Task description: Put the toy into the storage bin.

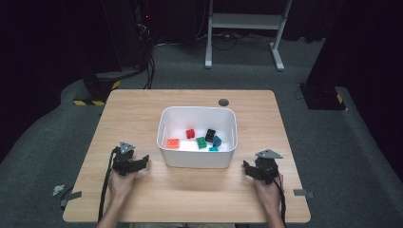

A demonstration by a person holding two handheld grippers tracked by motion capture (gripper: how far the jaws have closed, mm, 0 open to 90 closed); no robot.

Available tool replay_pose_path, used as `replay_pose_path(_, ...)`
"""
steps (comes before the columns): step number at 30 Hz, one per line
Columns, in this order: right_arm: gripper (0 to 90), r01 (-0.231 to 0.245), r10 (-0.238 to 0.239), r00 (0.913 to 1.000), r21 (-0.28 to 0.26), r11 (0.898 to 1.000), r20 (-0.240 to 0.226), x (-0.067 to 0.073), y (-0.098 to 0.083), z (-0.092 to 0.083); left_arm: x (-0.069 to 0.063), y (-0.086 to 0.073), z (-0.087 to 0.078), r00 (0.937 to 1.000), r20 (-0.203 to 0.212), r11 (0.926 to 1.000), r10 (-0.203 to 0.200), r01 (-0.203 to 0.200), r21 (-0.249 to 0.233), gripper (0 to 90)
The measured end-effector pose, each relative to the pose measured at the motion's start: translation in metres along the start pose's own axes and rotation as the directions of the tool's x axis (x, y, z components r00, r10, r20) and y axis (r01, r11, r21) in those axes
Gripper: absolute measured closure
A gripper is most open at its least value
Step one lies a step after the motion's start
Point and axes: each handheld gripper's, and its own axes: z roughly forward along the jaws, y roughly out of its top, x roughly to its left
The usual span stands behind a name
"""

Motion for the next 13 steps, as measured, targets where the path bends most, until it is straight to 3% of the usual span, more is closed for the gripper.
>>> replay_pose_path(3, 32.6, 0.001, -0.001, 1.0, 0.0, 1.0, -0.001, -0.0002, 0.0001, 0.0001, 0.0003, -0.0049, 0.0036, 0.9999, -0.01, 0.9998, -0.004, 0.004, -0.019, 28.5)
replay_pose_path(13, 29.8, -0.005, 0.005, 1.0, 0.002, 1.0, 0.007, -0.0007, 0.0001, 0.0005, -0.0001, -0.0049, 0.0039, 0.9999, -0.013, 0.9999, 0.0, 0.0, -0.017, 26.5)
